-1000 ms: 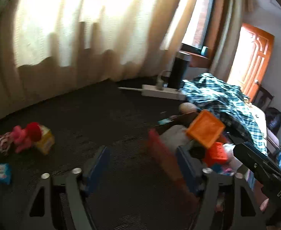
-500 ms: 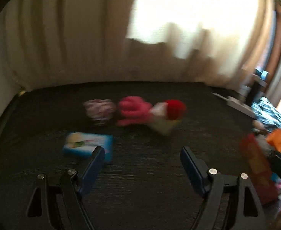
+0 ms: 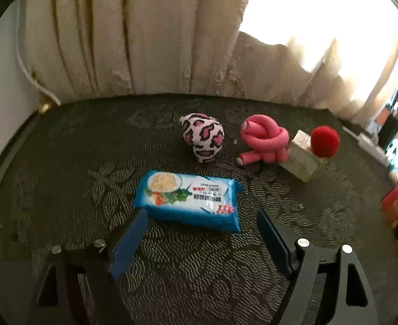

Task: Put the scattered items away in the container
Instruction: 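Move both grippers back toward the blue snack packet and red pompom, then grasp the blue snack packet with the left gripper while the right gripper grasps the red pompom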

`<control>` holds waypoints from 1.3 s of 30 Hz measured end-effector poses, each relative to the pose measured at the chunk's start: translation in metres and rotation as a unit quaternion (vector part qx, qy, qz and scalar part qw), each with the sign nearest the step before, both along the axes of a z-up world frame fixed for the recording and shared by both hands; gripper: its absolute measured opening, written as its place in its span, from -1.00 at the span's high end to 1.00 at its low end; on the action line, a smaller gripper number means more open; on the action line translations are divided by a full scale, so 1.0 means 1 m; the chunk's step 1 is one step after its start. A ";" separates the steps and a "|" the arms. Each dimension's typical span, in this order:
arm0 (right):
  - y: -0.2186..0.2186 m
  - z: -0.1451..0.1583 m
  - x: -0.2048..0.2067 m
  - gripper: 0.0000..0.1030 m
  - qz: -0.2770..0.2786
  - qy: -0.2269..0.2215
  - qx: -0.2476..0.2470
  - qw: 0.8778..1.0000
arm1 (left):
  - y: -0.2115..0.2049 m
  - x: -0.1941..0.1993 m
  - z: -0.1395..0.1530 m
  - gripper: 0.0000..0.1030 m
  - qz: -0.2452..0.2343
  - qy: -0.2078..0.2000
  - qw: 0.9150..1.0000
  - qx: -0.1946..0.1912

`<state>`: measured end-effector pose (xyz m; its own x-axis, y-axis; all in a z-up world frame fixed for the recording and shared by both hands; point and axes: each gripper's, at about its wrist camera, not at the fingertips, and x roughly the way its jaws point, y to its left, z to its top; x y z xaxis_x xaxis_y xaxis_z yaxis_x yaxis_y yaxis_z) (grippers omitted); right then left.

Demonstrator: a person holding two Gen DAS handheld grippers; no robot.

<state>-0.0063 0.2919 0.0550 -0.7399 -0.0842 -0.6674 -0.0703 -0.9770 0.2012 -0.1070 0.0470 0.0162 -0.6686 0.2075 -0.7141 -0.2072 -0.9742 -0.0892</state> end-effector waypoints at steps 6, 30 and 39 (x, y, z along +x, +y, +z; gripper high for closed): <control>0.000 -0.015 -0.009 -0.47 0.007 -0.016 -0.008 1.000 | 0.001 -0.017 -0.008 -0.64 0.002 -0.003 1.000 -0.008; -0.002 -0.030 -0.013 -0.47 0.005 -0.030 0.007 1.000 | -0.005 -0.029 -0.021 -0.72 0.040 -0.055 0.998 0.001; -0.021 0.004 -0.049 -0.47 0.037 -0.014 0.029 0.999 | -0.002 -0.012 0.002 -0.71 0.046 -0.028 0.998 0.024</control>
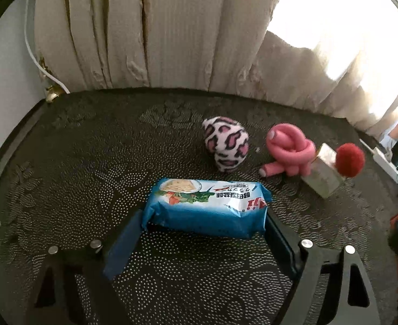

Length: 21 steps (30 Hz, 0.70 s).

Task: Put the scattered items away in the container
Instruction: 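Grasp the blue snack packet with the left gripper while the right gripper grasps the red pompom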

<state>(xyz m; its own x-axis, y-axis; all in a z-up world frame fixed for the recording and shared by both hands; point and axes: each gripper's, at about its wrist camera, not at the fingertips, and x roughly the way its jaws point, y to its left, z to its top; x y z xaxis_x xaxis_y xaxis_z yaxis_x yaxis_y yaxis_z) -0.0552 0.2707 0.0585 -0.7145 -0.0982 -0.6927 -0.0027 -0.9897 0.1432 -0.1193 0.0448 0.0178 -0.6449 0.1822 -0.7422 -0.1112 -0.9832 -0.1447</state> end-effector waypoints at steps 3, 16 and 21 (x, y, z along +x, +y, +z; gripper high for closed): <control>-0.002 0.004 -0.025 -0.47 -0.001 0.011 0.001 1.000 | 0.004 0.008 0.007 -0.71 -0.002 0.011 1.000 0.000; -0.016 -0.015 -0.103 0.14 0.012 -0.008 -0.004 1.000 | 0.007 0.022 0.027 -0.32 -0.026 0.037 0.999 0.028; -0.014 -0.019 -0.097 0.32 0.010 -0.014 -0.012 1.000 | 0.010 0.022 0.029 -0.32 -0.031 0.039 0.998 0.027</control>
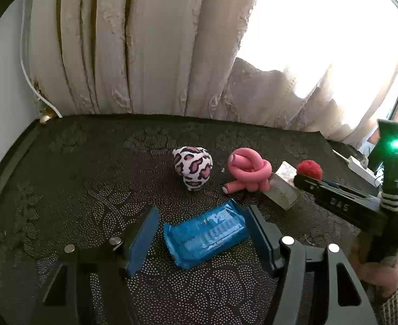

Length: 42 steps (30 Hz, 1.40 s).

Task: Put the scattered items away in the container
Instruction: 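Grasp the blue snack packet with the left gripper while the right gripper grasps the red pompom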

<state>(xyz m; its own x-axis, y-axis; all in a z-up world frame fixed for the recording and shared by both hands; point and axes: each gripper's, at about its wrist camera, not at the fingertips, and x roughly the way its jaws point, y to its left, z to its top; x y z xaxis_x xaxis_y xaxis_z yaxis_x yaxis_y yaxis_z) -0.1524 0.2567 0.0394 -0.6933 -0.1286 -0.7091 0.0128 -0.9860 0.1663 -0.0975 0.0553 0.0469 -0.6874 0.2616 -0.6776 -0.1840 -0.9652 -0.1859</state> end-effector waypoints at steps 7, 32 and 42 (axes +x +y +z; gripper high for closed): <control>0.001 0.024 0.040 0.32 -0.001 0.036 0.004 0.999 | 0.005 -0.008 -0.008 -0.71 -0.038 -0.019 0.999 -0.013; 0.016 0.028 0.122 0.32 -0.018 0.048 -0.046 0.998 | 0.068 0.042 -0.021 -0.84 -0.284 0.052 0.949 -0.129; 0.020 0.022 0.124 0.32 -0.015 0.045 -0.057 0.997 | 0.021 -0.013 -0.032 -0.84 -0.205 0.071 0.958 -0.188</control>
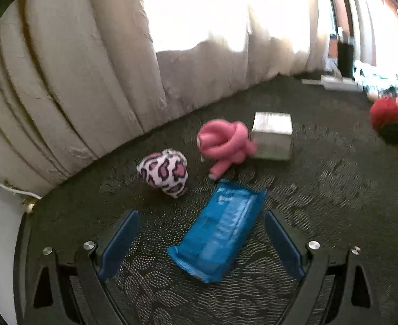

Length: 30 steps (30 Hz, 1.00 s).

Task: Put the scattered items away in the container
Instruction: 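Grasp the blue snack packet with the left gripper while the right gripper grasps the red pompom, then carry the blue packet and red pompom into the red box and release both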

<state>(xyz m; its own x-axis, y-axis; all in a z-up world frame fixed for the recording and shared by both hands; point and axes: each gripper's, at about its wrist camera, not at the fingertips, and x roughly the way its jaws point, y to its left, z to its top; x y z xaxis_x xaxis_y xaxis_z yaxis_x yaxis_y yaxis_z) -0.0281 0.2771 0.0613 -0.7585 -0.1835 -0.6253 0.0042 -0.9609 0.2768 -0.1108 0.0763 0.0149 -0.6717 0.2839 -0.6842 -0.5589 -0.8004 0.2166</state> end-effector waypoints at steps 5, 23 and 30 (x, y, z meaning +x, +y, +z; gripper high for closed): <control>0.004 -0.004 -0.001 0.32 -0.003 0.000 -0.005 1.000 | 0.015 -0.012 -0.021 -0.84 -0.041 -0.024 0.998 -0.037; 0.017 0.002 0.015 0.32 -0.015 0.016 -0.023 0.999 | 0.024 0.007 -0.003 0.09 0.028 -0.097 0.993 0.063; 0.042 0.020 0.063 0.32 -0.043 0.053 -0.022 0.997 | 0.055 0.047 0.037 0.09 0.005 -0.071 0.990 0.118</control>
<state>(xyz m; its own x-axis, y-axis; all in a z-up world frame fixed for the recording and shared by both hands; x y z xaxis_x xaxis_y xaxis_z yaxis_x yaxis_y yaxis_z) 0.0344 0.3193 0.0816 -0.8337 -0.1397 -0.5343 -0.0470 -0.9460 0.3207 -0.0639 0.1308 0.0514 -0.5766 0.4418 -0.6873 -0.5624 -0.8248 -0.0584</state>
